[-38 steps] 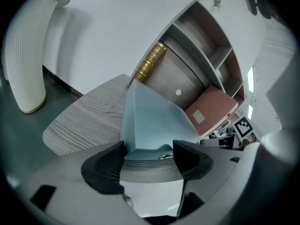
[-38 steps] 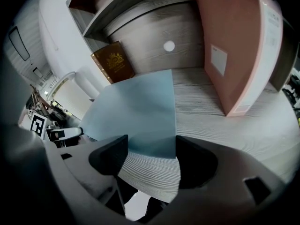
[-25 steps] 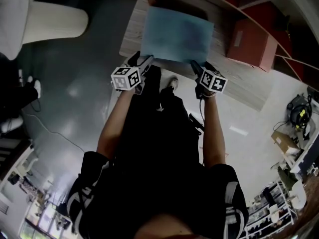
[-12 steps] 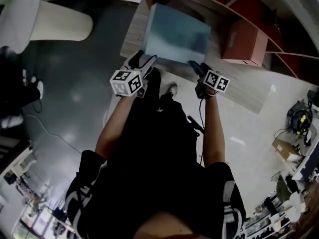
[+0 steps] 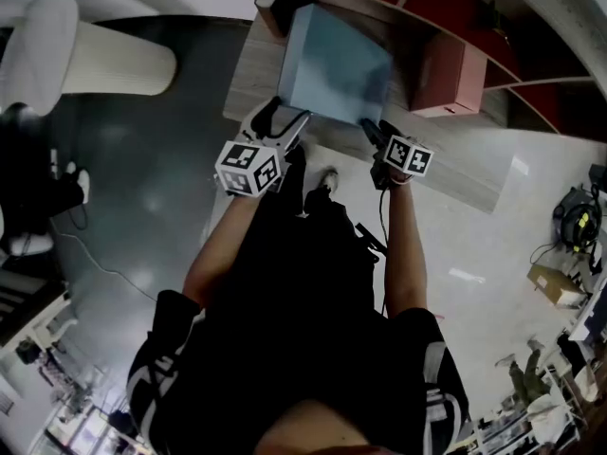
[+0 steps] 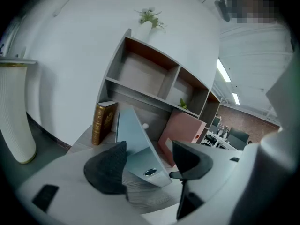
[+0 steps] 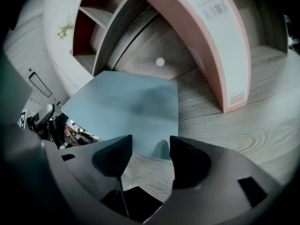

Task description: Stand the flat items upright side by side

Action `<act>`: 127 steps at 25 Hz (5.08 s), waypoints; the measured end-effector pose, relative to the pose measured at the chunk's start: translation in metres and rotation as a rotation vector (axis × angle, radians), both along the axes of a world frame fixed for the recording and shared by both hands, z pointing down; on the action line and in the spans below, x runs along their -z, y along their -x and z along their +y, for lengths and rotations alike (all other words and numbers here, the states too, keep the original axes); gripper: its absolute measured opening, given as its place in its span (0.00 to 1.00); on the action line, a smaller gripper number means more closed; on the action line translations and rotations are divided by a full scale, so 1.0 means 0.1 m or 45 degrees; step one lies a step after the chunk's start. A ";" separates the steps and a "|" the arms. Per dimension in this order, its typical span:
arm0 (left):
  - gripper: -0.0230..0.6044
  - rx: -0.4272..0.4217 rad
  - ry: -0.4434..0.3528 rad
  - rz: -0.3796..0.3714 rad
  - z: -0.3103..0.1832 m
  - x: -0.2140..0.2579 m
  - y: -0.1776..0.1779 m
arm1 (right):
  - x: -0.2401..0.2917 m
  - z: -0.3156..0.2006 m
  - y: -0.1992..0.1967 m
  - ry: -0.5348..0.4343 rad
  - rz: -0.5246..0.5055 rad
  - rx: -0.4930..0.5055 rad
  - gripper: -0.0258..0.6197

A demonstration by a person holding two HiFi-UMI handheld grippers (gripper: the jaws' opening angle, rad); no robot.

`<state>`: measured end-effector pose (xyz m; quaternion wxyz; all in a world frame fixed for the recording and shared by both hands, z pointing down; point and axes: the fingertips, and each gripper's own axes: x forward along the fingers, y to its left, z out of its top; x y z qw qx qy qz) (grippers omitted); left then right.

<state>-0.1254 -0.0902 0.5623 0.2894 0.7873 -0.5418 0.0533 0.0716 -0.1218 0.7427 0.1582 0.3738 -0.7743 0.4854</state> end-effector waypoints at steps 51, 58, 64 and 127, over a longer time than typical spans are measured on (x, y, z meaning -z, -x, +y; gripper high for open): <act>0.53 -0.482 -0.174 0.062 -0.13 0.87 -2.05 | 0.16 0.02 -0.64 -0.183 0.086 -0.045 0.21; 0.53 -0.511 -0.174 0.070 -0.13 0.89 -2.15 | 0.16 0.02 -0.69 -0.186 0.084 -0.074 0.21; 0.53 -0.511 -0.179 0.138 -0.15 0.92 -2.18 | 0.24 0.04 -0.78 -0.205 0.086 -0.097 0.23; 0.07 -0.506 -0.392 0.090 -0.64 1.34 -0.57 | 2.23 -0.34 0.09 -0.734 0.776 -0.411 0.51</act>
